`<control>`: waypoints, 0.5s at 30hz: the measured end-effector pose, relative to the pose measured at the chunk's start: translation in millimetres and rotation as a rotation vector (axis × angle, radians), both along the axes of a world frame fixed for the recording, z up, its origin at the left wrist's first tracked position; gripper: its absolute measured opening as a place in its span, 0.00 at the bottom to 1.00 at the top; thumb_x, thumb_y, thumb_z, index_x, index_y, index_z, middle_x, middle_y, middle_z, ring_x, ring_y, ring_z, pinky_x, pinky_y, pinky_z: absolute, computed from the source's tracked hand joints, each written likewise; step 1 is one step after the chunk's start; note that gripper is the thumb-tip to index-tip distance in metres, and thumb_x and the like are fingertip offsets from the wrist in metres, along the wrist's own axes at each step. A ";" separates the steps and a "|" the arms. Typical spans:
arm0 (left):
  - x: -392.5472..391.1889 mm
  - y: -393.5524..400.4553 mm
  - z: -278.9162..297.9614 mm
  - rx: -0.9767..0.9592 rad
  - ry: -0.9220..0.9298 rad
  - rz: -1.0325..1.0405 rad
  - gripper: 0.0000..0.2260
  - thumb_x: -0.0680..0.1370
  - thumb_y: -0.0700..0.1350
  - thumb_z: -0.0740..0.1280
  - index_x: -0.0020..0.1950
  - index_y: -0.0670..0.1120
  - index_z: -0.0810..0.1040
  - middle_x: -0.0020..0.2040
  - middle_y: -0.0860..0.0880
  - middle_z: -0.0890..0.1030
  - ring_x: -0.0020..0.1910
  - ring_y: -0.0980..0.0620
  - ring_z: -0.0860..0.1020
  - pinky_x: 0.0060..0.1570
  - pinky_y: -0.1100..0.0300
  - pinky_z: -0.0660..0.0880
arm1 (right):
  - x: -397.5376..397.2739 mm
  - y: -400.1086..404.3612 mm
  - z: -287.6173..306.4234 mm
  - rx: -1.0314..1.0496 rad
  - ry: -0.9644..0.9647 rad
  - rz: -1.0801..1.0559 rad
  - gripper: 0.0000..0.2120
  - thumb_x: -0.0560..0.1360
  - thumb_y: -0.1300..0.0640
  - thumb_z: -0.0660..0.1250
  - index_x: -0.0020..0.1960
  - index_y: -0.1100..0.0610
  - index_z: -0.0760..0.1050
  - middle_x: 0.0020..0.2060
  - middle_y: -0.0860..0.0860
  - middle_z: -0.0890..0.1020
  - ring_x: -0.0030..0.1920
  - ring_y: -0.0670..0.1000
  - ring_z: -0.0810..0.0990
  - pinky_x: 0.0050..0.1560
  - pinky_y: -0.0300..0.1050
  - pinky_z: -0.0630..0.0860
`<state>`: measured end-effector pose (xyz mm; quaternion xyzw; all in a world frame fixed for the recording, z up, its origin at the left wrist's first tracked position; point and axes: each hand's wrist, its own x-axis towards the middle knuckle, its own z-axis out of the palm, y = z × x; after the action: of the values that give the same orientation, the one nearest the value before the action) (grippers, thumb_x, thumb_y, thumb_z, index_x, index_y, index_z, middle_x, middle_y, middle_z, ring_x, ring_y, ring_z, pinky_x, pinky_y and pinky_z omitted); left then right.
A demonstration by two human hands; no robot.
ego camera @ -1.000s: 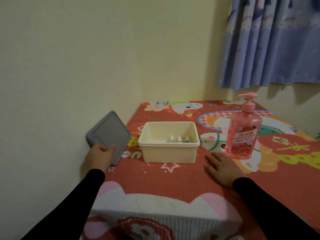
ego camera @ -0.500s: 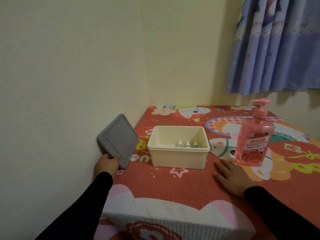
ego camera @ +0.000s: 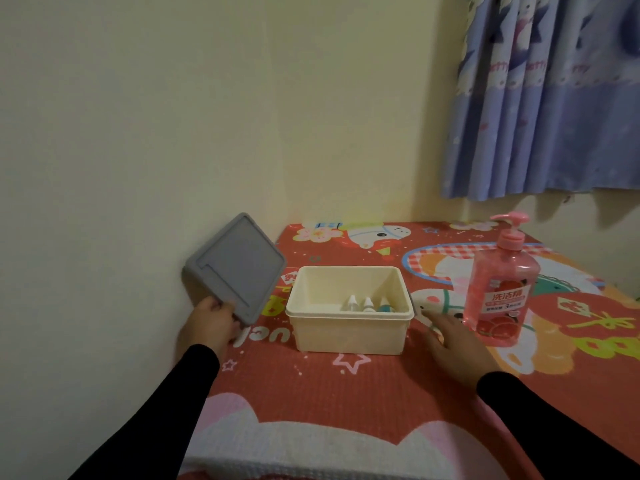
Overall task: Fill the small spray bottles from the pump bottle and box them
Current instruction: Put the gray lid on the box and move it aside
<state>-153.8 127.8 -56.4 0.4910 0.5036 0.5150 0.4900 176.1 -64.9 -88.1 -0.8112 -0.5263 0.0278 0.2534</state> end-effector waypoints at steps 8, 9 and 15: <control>32.2 -1.0 43.4 0.079 -0.056 -0.212 0.08 0.80 0.37 0.62 0.49 0.47 0.79 0.48 0.45 0.83 0.43 0.48 0.82 0.43 0.55 0.79 | -4.8 29.0 48.8 0.368 0.131 -0.057 0.16 0.81 0.56 0.58 0.66 0.58 0.74 0.62 0.54 0.79 0.60 0.53 0.76 0.56 0.41 0.69; 36.2 -2.4 46.9 0.090 -0.051 -0.239 0.08 0.80 0.36 0.61 0.49 0.46 0.78 0.47 0.45 0.83 0.42 0.48 0.81 0.42 0.56 0.79 | -4.6 32.2 53.8 0.374 0.156 -0.047 0.16 0.81 0.55 0.57 0.66 0.58 0.73 0.62 0.54 0.78 0.61 0.53 0.76 0.56 0.39 0.68; 58.7 -0.6 52.7 0.080 -0.034 -0.422 0.09 0.80 0.35 0.60 0.51 0.44 0.78 0.50 0.44 0.83 0.46 0.46 0.83 0.40 0.56 0.81 | -1.1 50.3 72.9 0.414 0.382 -0.016 0.20 0.82 0.51 0.57 0.71 0.56 0.69 0.69 0.50 0.73 0.68 0.49 0.71 0.64 0.38 0.63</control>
<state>-95.1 127.2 -3.8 0.5960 0.3604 0.4288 0.5753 174.9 -14.5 -15.3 -0.7265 -0.4568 0.0703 0.5085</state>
